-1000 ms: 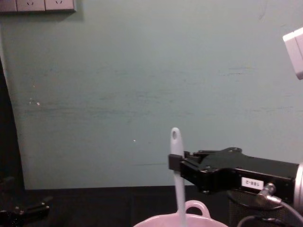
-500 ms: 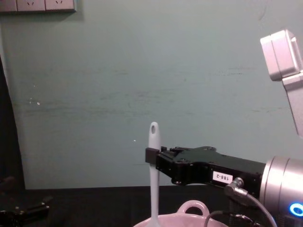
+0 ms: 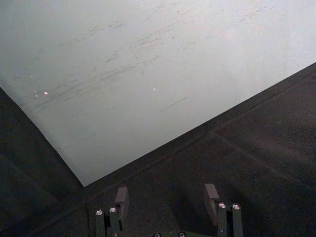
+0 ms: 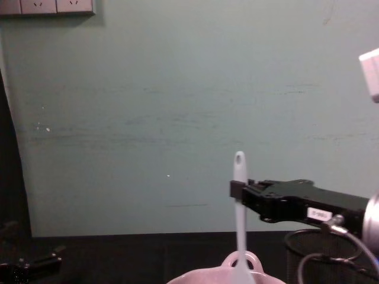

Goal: Use the one hand to pick up the spoon and stir the clear water in the bowl.

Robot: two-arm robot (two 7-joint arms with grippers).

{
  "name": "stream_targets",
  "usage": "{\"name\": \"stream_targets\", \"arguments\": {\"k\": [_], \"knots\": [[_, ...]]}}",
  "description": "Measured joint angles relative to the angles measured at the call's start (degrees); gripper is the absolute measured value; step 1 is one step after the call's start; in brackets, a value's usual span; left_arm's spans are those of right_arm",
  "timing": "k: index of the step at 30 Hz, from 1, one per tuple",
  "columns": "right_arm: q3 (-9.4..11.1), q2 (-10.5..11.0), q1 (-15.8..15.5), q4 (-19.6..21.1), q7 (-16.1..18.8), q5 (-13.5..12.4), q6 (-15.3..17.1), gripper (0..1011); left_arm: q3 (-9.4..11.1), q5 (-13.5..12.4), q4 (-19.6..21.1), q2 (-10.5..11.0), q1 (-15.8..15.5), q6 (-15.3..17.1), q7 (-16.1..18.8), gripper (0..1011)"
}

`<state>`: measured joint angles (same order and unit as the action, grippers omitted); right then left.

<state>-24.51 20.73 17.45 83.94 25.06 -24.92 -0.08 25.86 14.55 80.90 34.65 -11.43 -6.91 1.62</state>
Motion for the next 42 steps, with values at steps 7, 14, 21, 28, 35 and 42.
{"name": "stream_targets", "arguments": {"k": [7,14,21,28,35,42], "knots": [[1.38,1.97,-1.97,3.05,-0.65,0.83,0.64,118,0.00,0.00,0.00,0.00,0.00,0.00,0.00,1005],[0.04,2.87,-2.84,5.69,-0.58,3.03,1.96,117,0.00,0.00,0.00,0.00,0.00,0.00,0.00,1005],[-2.28,2.19,-2.84,7.23,0.34,4.84,2.44,118,0.00,0.00,0.00,0.00,0.00,0.00,0.00,1005],[-3.79,0.08,-1.86,6.39,1.27,5.08,1.90,118,0.00,0.00,0.00,0.00,0.00,0.00,0.00,1005],[-3.90,-1.95,-0.49,3.32,1.96,3.73,0.80,118,0.00,0.00,0.00,0.00,0.00,0.00,0.00,1005],[-2.64,-3.40,0.88,-0.51,1.94,1.76,-0.42,118,0.00,0.00,0.00,0.00,0.00,0.00,0.00,1005]]}}
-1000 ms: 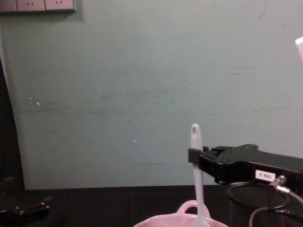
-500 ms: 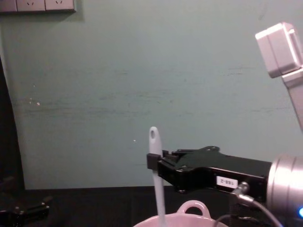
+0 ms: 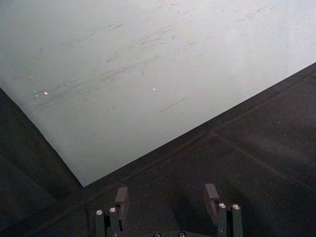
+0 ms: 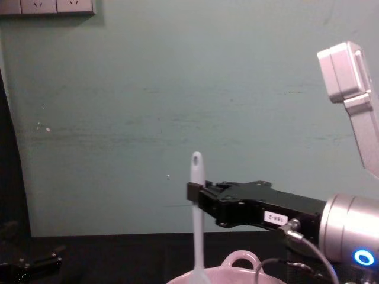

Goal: Use the one hand to pick up the spoon and stir the clear water in the bowl.

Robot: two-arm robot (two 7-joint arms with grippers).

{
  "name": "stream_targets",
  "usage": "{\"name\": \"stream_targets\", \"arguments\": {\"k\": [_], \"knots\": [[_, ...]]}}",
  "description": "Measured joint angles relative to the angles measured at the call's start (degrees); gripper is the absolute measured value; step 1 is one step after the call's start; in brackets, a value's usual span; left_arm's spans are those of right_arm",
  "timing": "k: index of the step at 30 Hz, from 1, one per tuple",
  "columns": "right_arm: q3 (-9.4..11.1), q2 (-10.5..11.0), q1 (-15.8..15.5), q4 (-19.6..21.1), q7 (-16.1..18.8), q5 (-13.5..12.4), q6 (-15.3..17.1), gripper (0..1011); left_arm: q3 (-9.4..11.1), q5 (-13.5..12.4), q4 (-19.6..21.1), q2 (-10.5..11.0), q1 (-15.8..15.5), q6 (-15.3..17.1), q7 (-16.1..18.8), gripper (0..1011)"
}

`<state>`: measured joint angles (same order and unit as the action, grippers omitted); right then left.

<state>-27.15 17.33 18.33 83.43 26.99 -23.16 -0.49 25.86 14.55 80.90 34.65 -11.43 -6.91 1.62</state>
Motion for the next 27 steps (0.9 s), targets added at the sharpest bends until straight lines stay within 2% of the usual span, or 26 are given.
{"name": "stream_targets", "arguments": {"k": [4,8,16,21,27], "knots": [[0.94,0.21,0.06,-0.62,-1.07,-0.12,-0.03,118,0.00,0.00,0.00,0.00,0.00,0.00,0.00,1005],[2.22,1.31,-0.11,-0.56,-2.34,0.33,0.22,118,0.00,0.00,0.00,0.00,0.00,0.00,0.00,1005],[3.77,4.27,-1.82,3.17,-3.39,2.07,1.62,117,0.00,0.00,0.00,0.00,0.00,0.00,0.00,1005],[3.34,5.26,-2.73,5.29,-3.35,3.46,2.62,118,0.00,0.00,0.00,0.00,0.00,0.00,0.00,1005],[2.03,5.13,-3.41,6.71,-2.95,4.56,3.14,117,0.00,0.00,0.00,0.00,0.00,0.00,0.00,1005]]}}
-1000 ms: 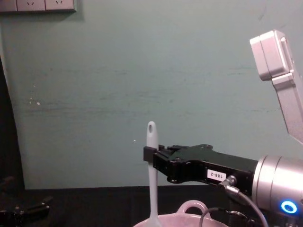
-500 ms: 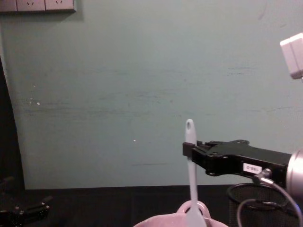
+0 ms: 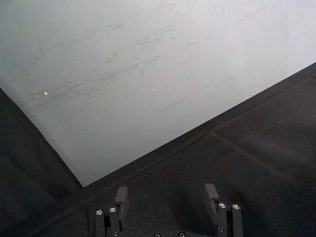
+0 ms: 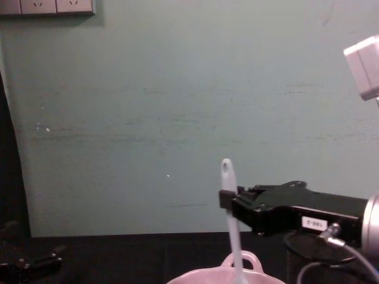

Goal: Use the one hand to pick up the spoon and stir the clear water in the bowl.

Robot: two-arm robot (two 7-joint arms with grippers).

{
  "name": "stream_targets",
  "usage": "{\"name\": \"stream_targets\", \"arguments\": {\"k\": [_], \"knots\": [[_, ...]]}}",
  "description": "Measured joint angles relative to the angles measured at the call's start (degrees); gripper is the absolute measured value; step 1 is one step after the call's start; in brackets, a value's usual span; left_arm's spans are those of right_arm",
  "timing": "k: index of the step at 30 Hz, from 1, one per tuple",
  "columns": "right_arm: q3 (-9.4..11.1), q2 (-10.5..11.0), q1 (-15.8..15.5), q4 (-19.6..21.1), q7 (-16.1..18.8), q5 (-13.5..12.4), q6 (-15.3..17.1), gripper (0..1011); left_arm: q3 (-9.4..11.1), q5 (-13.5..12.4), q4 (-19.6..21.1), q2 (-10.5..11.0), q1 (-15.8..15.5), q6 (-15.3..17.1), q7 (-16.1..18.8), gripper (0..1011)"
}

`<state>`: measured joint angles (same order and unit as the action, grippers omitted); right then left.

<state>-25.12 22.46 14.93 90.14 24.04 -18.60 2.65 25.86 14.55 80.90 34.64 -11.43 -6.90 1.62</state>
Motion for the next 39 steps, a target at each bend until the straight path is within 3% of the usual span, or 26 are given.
{"name": "stream_targets", "arguments": {"k": [11,20,30,39], "knots": [[-2.83,-2.97,0.91,-0.86,1.76,0.19,-0.53,118,0.00,0.00,0.00,0.00,0.00,0.00,0.00,1005],[-3.43,-4.71,2.59,-3.67,2.24,-0.37,-1.67,118,0.00,0.00,0.00,0.00,0.00,0.00,0.00,1005],[-1.12,-5.27,4.11,-8.33,1.66,-1.76,-3.29,118,0.00,0.00,0.00,0.00,0.00,0.00,0.00,1005],[1.64,-2.90,2.84,-6.61,-0.07,-1.63,-3.09,118,0.00,0.00,0.00,0.00,0.00,0.00,0.00,1005]]}}
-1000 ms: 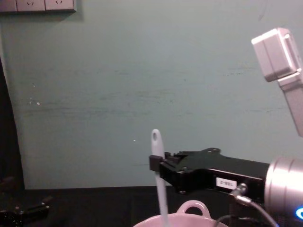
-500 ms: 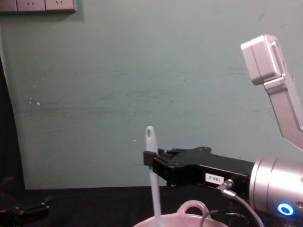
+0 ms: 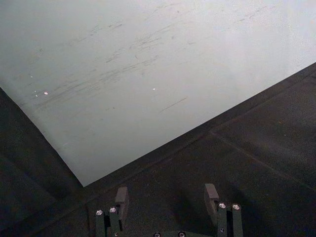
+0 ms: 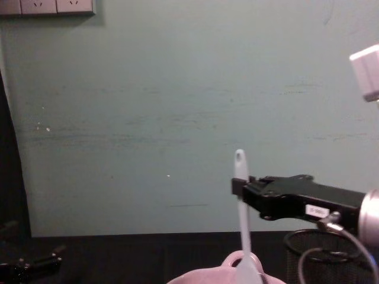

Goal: Use the one hand to pick up the spoon and stir the clear water in the bowl.

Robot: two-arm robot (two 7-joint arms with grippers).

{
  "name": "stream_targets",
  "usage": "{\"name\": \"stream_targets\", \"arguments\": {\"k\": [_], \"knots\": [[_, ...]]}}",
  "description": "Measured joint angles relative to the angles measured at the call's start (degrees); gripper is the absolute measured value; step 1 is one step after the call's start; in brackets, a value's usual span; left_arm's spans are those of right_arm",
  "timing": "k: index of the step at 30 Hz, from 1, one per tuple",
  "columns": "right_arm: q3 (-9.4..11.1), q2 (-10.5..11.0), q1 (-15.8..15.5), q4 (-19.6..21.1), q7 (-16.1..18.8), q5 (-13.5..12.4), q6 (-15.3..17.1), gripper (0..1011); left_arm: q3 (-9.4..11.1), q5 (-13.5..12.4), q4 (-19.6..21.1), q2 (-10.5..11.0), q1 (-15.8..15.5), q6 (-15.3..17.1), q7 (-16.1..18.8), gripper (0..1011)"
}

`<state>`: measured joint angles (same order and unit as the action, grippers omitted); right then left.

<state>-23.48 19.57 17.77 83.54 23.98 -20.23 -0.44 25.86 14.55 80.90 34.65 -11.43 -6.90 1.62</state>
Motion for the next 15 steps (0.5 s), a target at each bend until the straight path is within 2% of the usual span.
{"name": "stream_targets", "arguments": {"k": [5,8,11,15], "knots": [[1.64,1.86,-1.93,2.76,-0.51,-0.01,0.70,118,0.00,0.00,0.00,0.00,0.00,0.00,0.00,1005],[1.95,2.49,-2.92,4.05,-0.52,-0.03,1.13,118,0.00,0.00,0.00,0.00,0.00,0.00,0.00,1005],[1.80,2.68,-3.41,4.93,-0.46,0.06,1.46,117,0.00,0.00,0.00,0.00,0.00,0.00,0.00,1005],[0.19,2.35,-3.64,5.75,0.11,0.78,2.05,118,0.00,0.00,0.00,0.00,0.00,0.00,0.00,1005]]}}
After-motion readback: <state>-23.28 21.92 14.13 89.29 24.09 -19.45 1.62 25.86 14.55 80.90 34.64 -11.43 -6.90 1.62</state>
